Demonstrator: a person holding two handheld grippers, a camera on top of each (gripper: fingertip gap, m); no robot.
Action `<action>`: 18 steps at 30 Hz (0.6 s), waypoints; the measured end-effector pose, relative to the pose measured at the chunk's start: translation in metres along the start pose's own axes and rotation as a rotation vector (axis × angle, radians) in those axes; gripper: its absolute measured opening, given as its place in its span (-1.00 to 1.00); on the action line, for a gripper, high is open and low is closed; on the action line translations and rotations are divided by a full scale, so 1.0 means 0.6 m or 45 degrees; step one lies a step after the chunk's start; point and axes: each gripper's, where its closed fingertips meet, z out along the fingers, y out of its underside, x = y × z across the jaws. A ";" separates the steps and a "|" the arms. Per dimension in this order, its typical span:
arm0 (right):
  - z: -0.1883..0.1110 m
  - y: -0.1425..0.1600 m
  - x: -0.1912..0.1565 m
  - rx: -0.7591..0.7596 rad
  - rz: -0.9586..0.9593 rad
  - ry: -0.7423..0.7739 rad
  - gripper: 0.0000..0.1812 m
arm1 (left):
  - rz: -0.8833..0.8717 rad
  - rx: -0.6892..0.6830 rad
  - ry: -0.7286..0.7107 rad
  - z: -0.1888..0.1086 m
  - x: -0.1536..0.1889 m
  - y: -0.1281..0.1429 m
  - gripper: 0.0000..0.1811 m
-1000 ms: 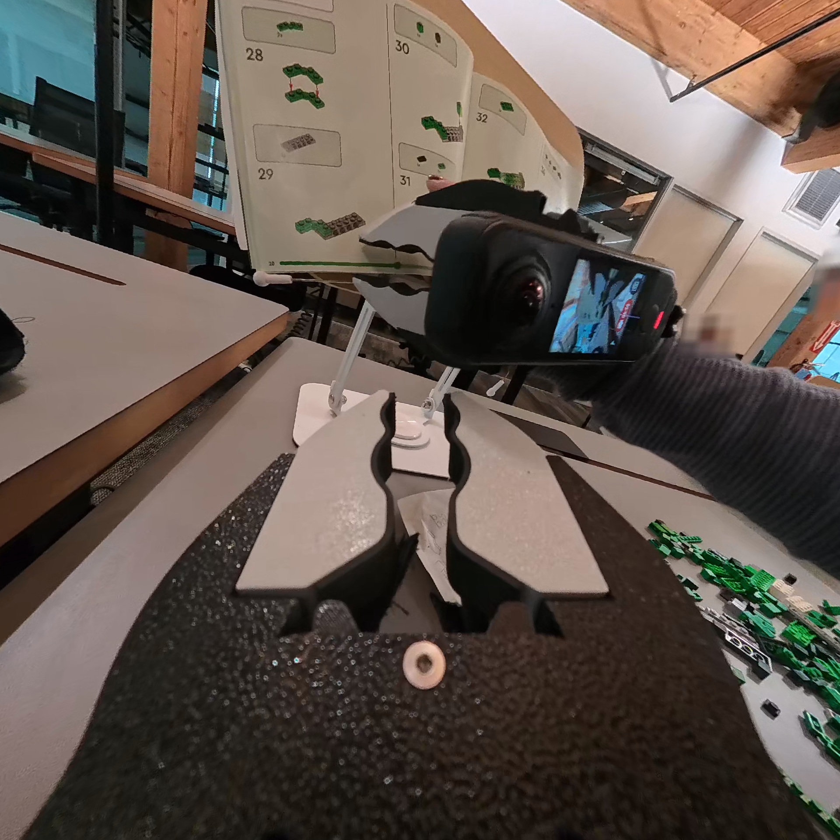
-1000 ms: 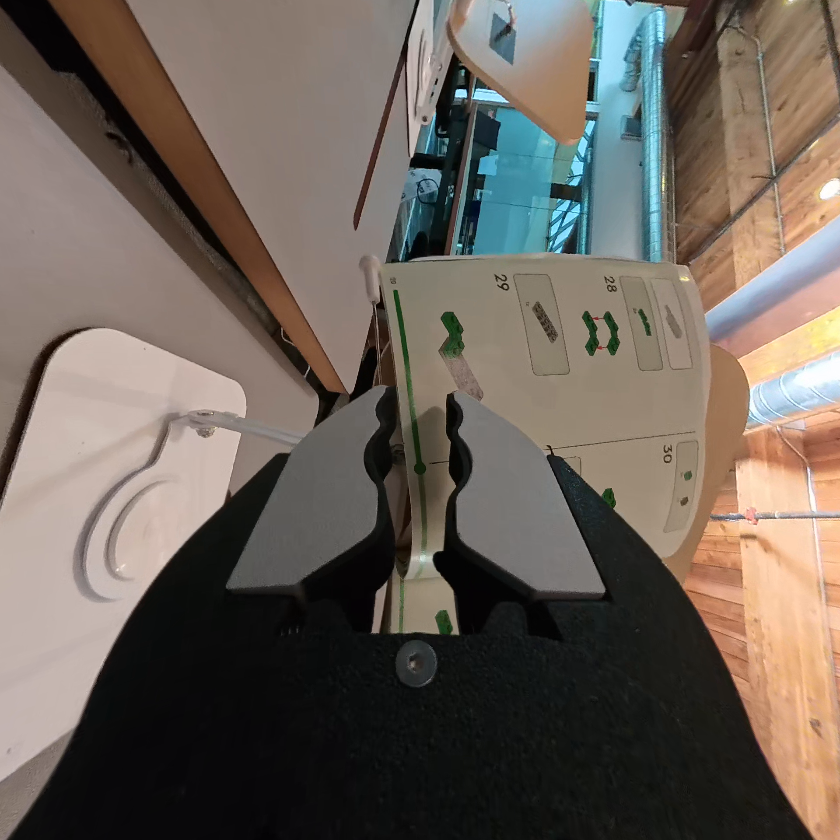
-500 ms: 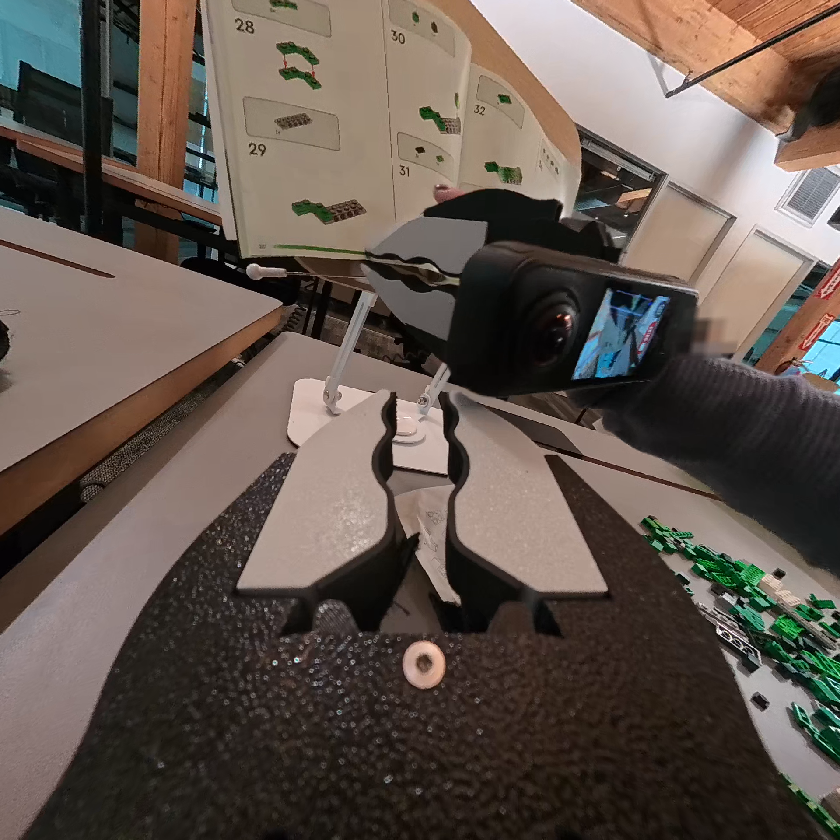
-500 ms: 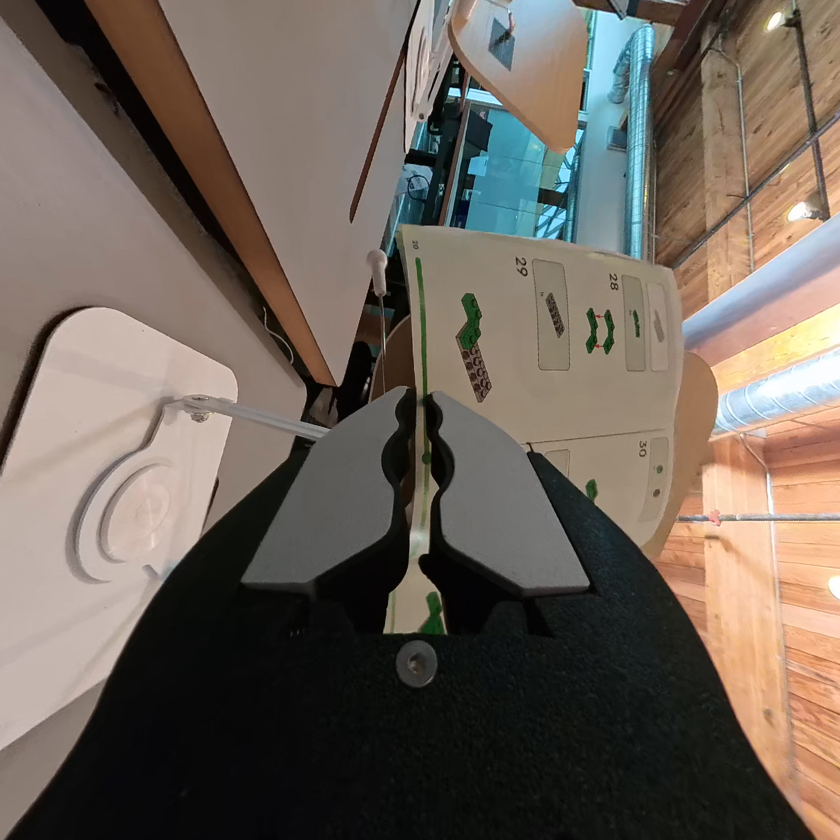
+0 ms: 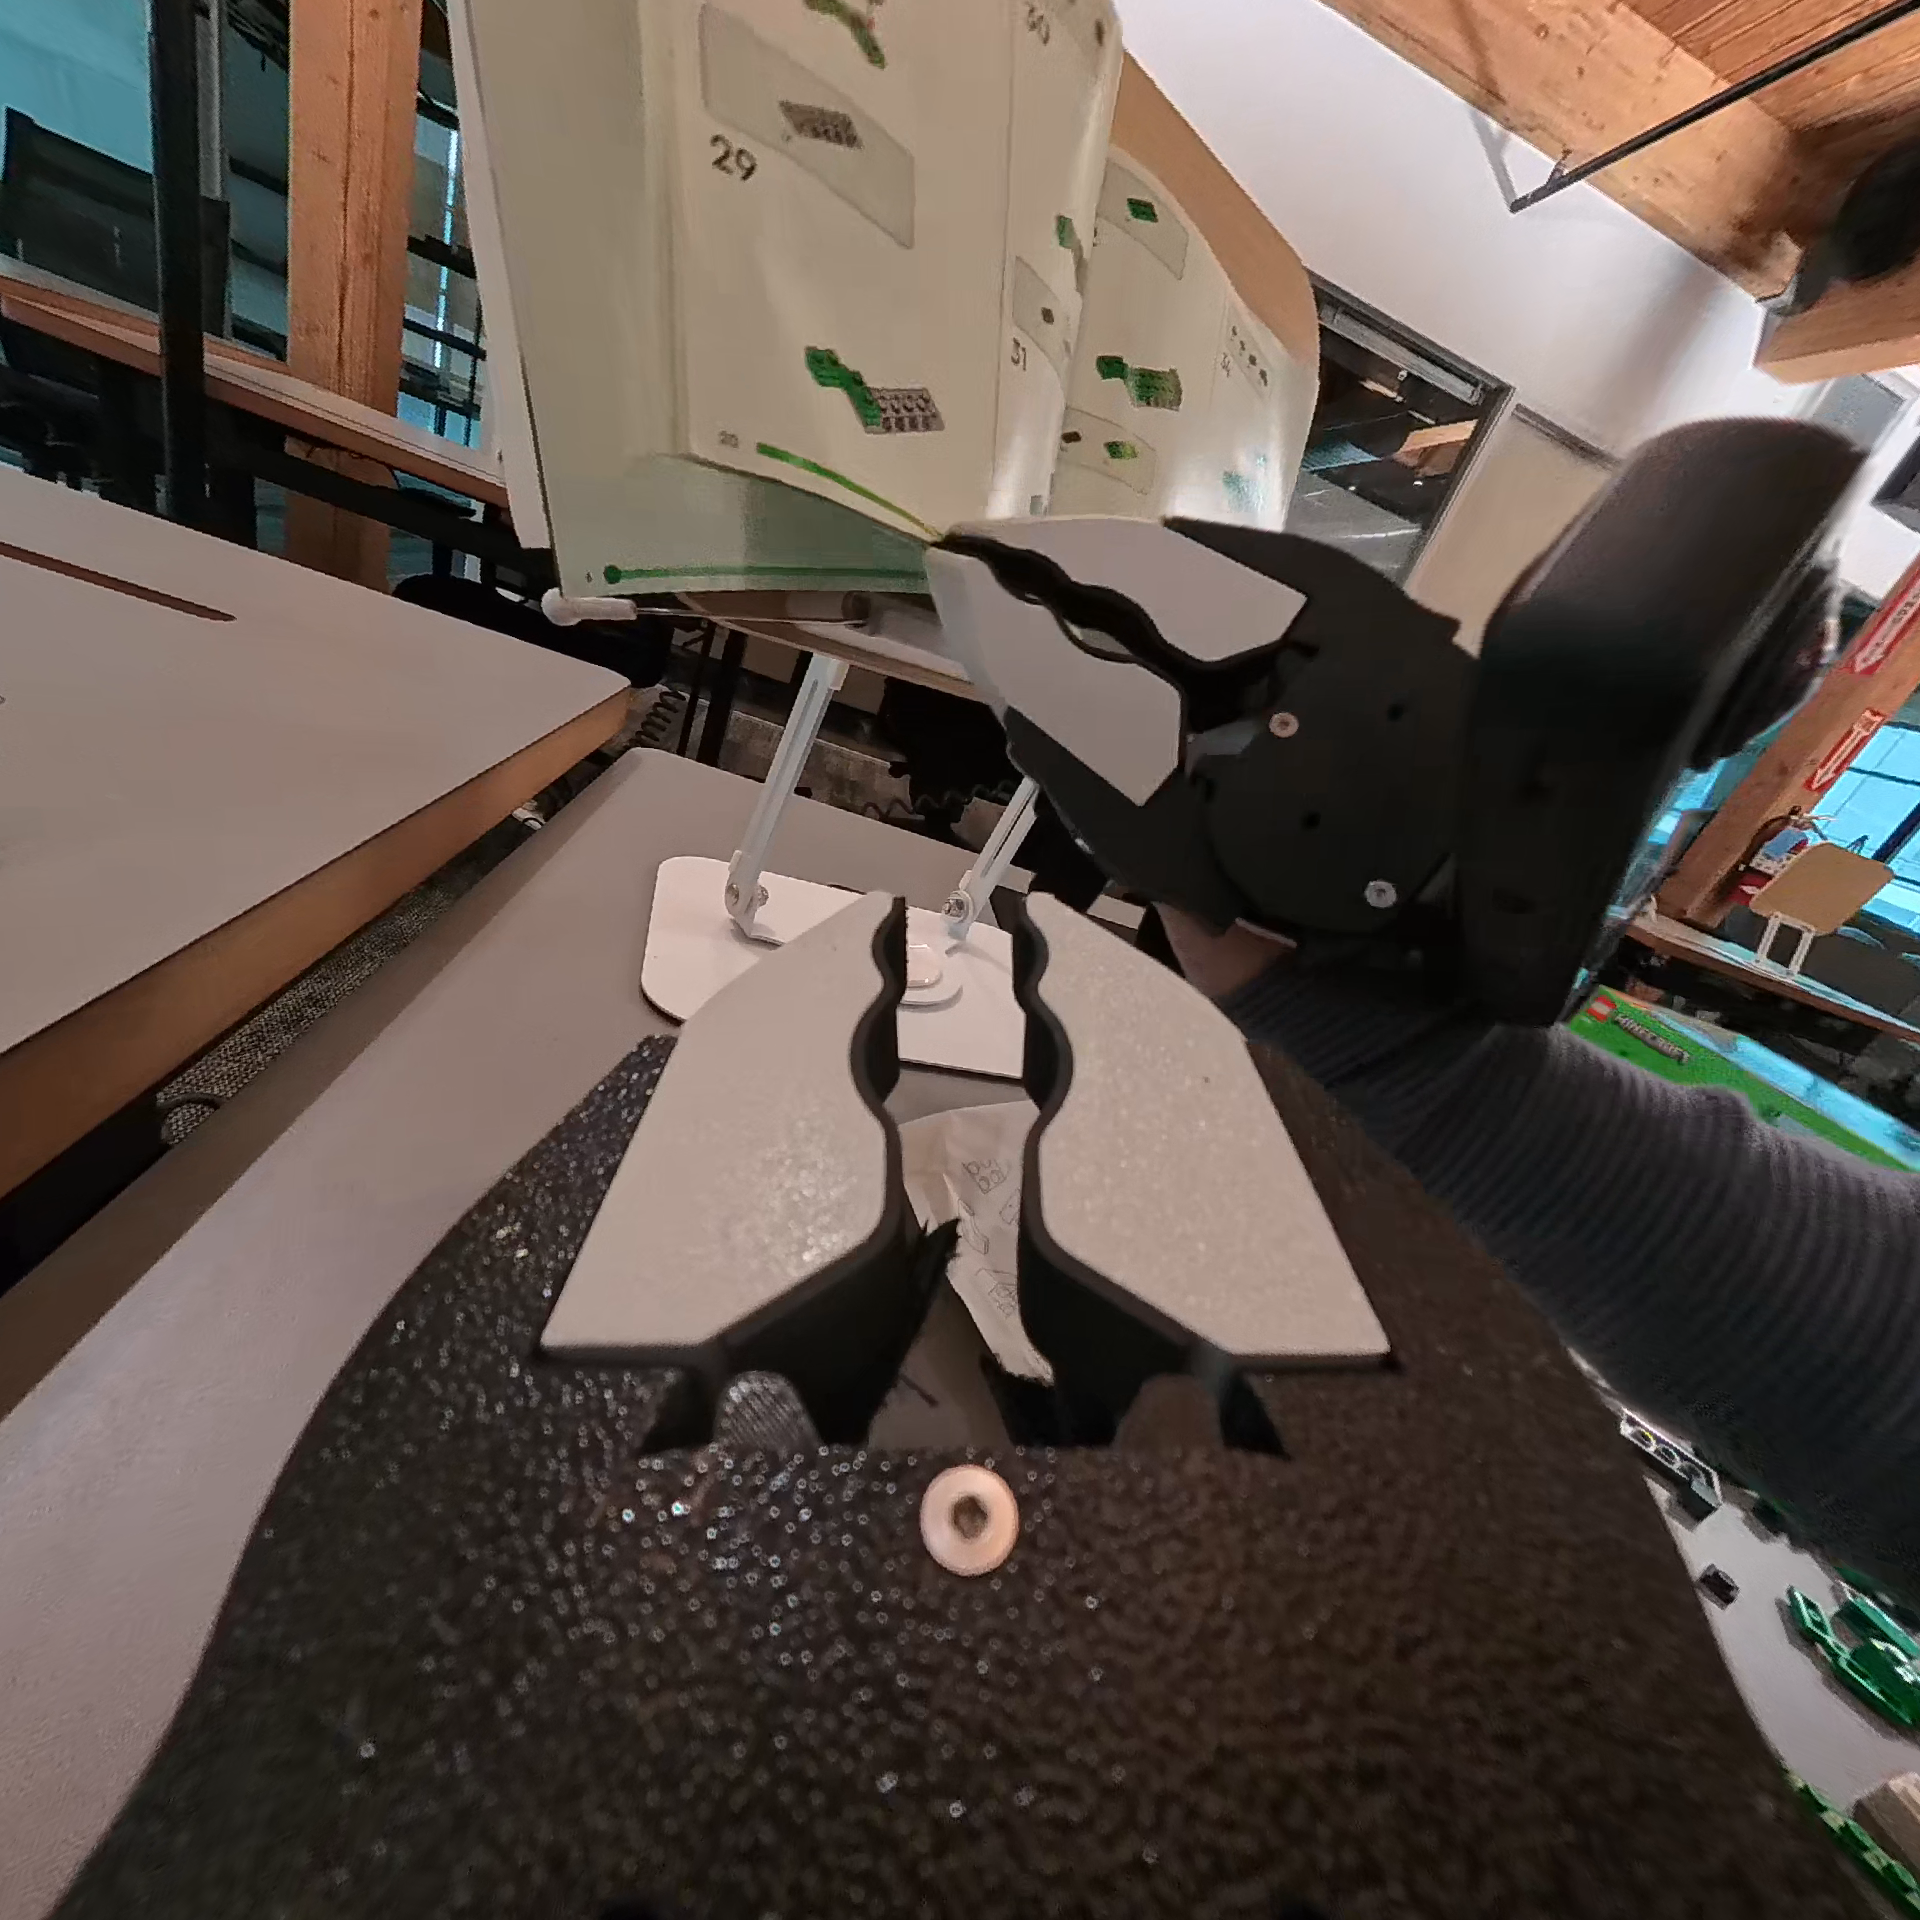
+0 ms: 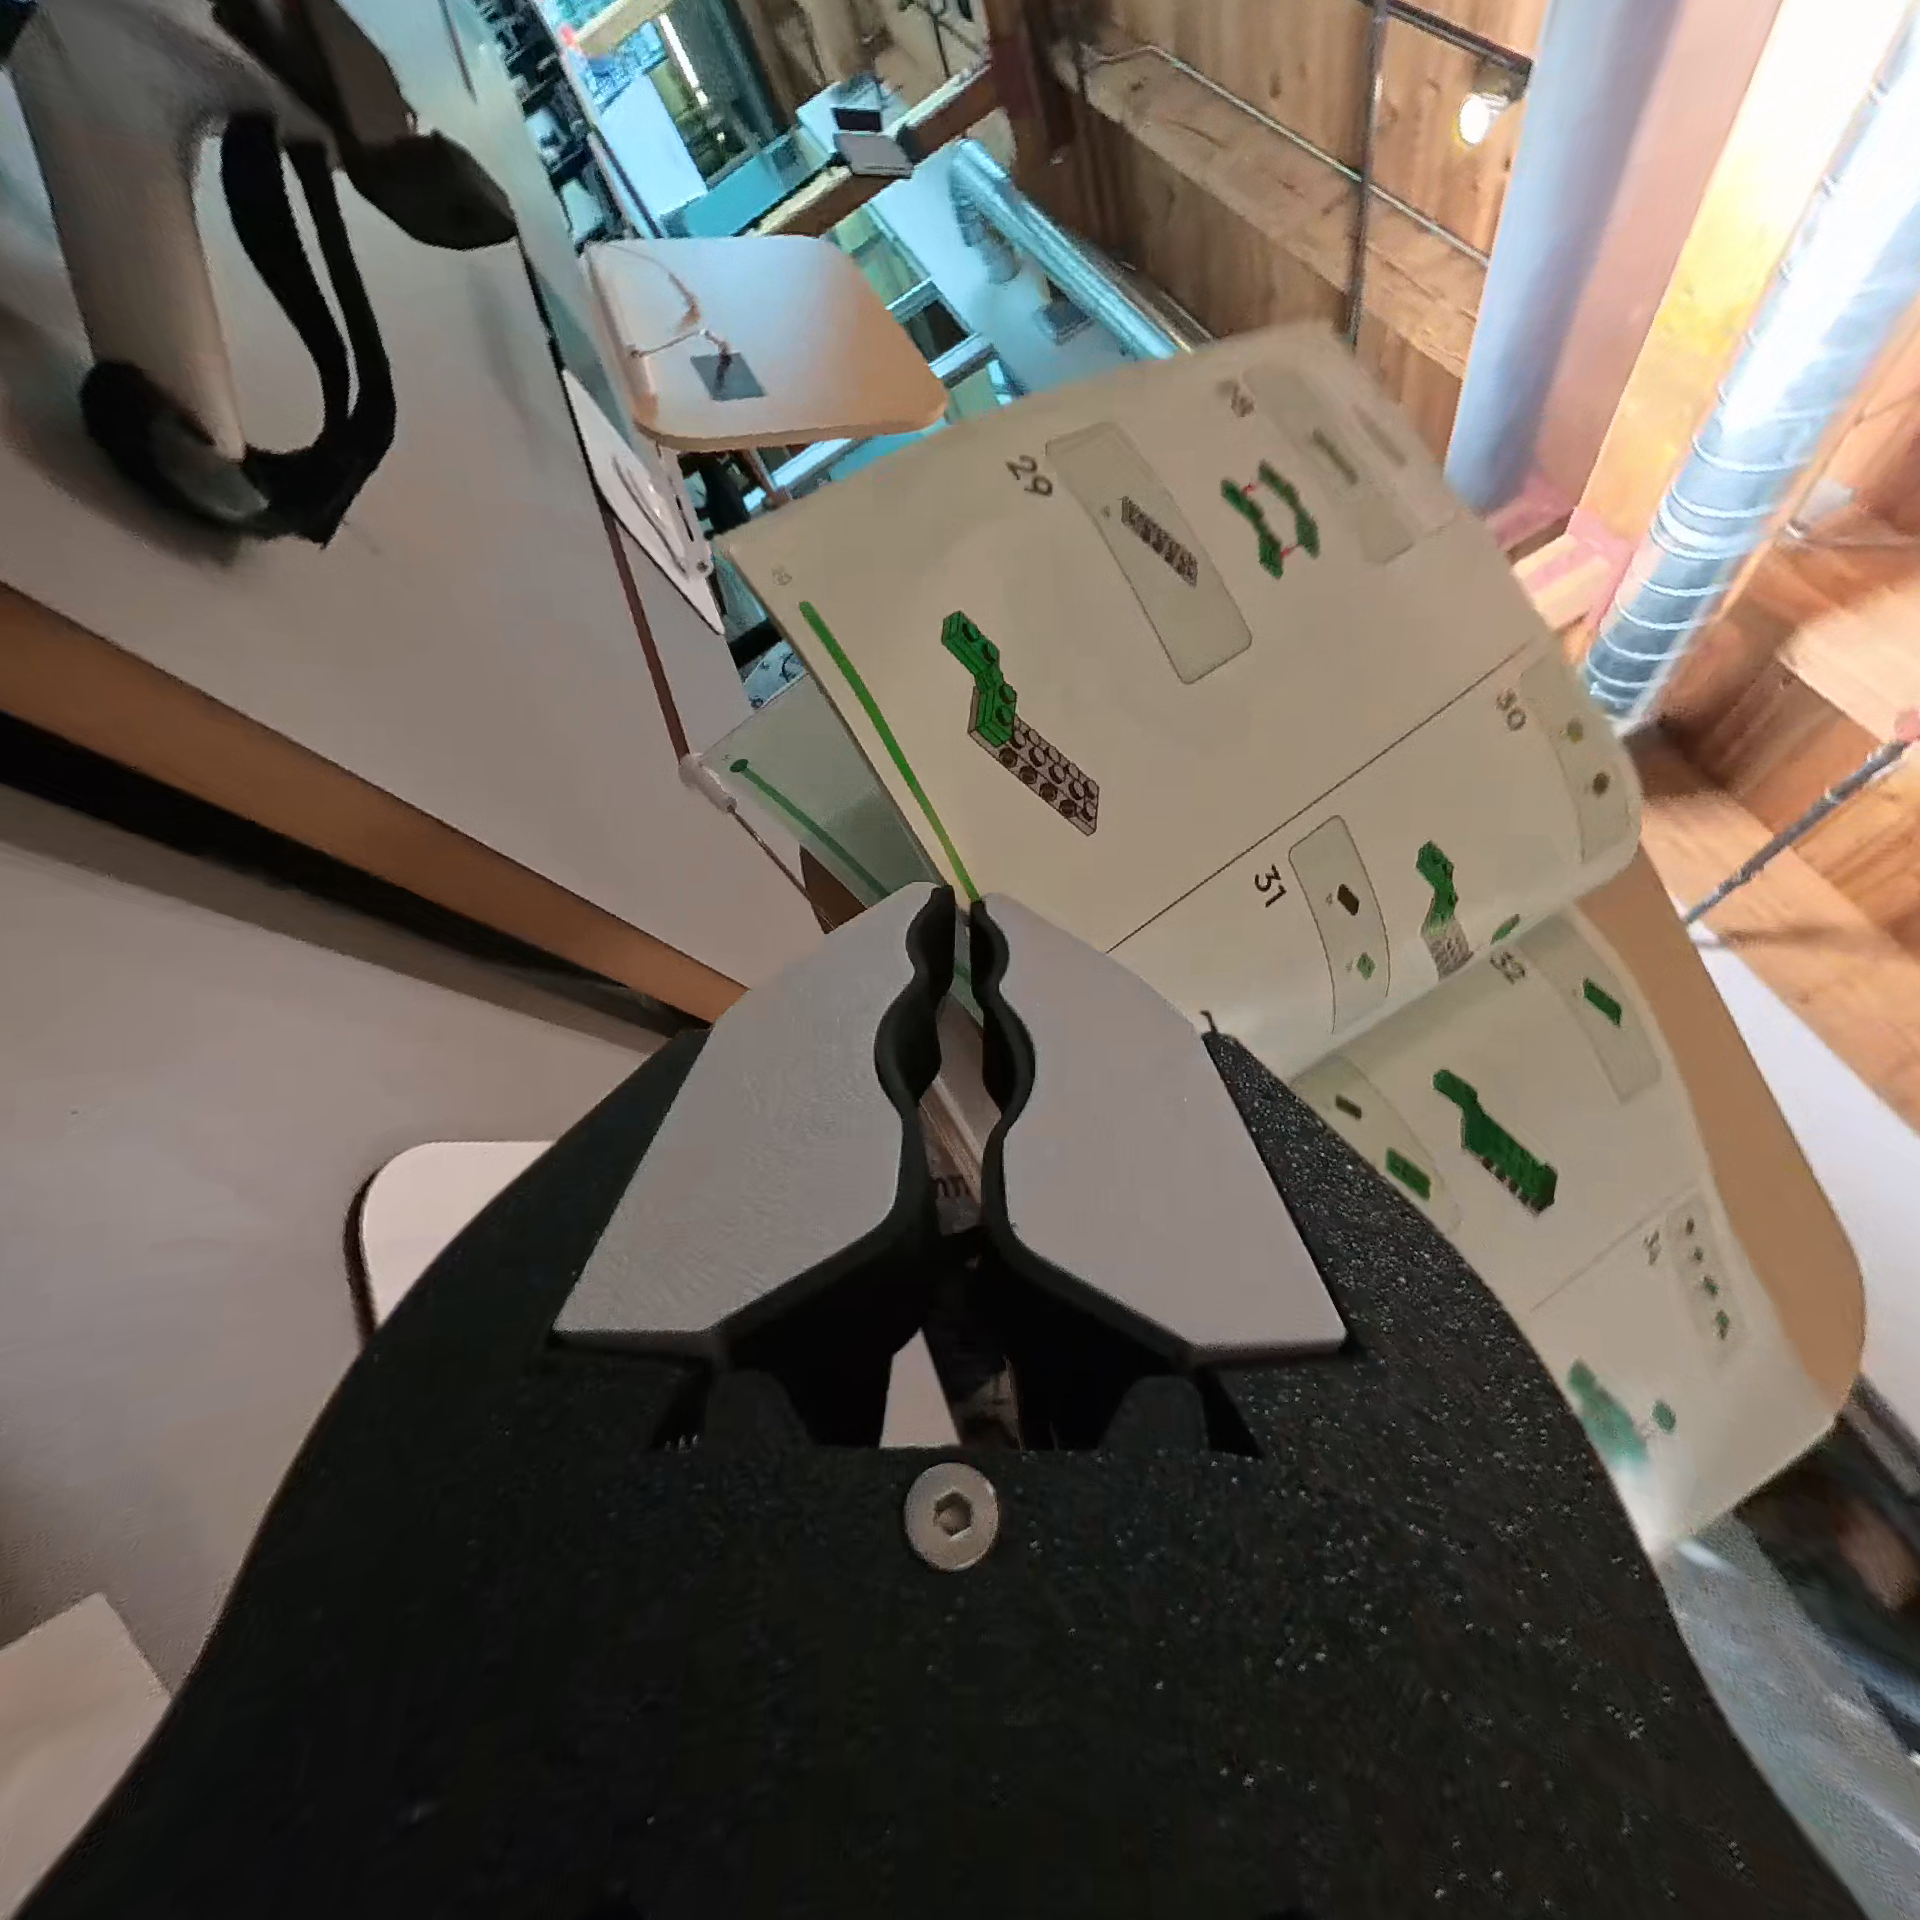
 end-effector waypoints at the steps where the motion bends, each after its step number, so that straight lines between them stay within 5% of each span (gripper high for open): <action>1: -0.003 0.002 0.001 0.001 0.023 0.014 -0.98 | 0.000 0.000 0.004 0.000 0.001 0.000 -0.79; 5: -0.015 0.005 0.008 0.018 0.127 0.069 -1.00 | 0.027 0.020 0.057 -0.001 0.014 -0.005 -0.80; 9: -0.022 0.003 0.018 0.046 0.233 0.103 -1.00 | 0.062 -0.014 0.124 0.003 0.034 -0.018 -0.56; 14: -0.027 -0.002 0.028 0.104 0.231 0.098 -1.00 | 0.193 0.129 0.100 0.031 0.022 -0.121 -0.35; 18: -0.036 0.005 0.025 0.129 0.228 0.046 -1.00 | 0.189 0.100 0.266 0.083 0.025 -0.179 -0.32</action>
